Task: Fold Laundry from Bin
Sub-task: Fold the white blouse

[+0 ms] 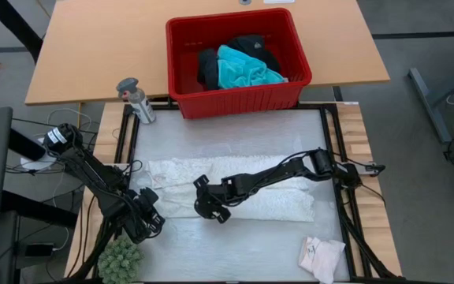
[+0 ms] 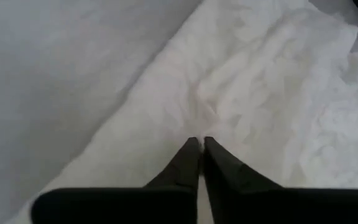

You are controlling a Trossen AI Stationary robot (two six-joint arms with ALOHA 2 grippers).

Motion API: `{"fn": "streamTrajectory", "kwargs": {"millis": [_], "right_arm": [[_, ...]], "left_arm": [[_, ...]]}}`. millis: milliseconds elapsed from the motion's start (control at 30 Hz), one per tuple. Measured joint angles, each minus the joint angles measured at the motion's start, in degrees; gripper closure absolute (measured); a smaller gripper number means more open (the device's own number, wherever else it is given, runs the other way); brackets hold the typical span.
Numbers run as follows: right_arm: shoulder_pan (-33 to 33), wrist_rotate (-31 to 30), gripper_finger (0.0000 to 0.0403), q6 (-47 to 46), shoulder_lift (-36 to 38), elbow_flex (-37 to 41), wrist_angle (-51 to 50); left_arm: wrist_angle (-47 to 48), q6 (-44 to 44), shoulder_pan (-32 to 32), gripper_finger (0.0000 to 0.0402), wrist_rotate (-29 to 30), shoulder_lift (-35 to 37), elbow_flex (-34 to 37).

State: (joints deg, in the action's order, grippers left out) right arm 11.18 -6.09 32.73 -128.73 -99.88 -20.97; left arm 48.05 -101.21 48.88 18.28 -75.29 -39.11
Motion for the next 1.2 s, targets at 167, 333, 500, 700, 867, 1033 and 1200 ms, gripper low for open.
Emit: {"fn": "streamTrajectory", "kwargs": {"millis": [167, 333, 500, 700, 867, 1033, 1200], "right_arm": [[1.98, 0.00, 0.0384, -1.51, 0.02, 0.00, -0.04], [3.95, -1.58, 0.0371, -2.63, 0.02, 0.00, -0.35], [3.00, -1.79, 0.0378, -7.73, 0.04, 0.00, -2.63], [0.93, 0.18, 0.0330, -11.36, 0.08, 0.00, -4.55], [1.33, 8.12, 0.0286, -10.22, 1.54, -0.09, -4.18], [2.33, 8.87, 0.0257, -10.51, 1.73, -0.02, -5.74], [1.74, 8.63, 0.0248, -13.96, 3.01, -0.02, -3.51]], "left_arm": [[0.00, 0.68, 0.00, 0.0386, 0.07, 0.00, 0.00], [0.02, 0.98, 0.00, 0.0386, 0.13, 0.00, 0.00], [0.02, 0.98, 0.00, 0.0386, 0.24, 0.00, 0.00], [0.00, 1.41, 0.00, 0.0386, 0.37, 0.00, 0.00], [0.01, 1.77, 0.01, 0.0386, 0.13, 0.00, 0.00], [0.02, 1.81, 0.00, 0.0386, 0.13, 0.00, 0.00], [-1.46, 1.12, 0.00, 0.0386, 1.53, 0.02, -0.01]]}}
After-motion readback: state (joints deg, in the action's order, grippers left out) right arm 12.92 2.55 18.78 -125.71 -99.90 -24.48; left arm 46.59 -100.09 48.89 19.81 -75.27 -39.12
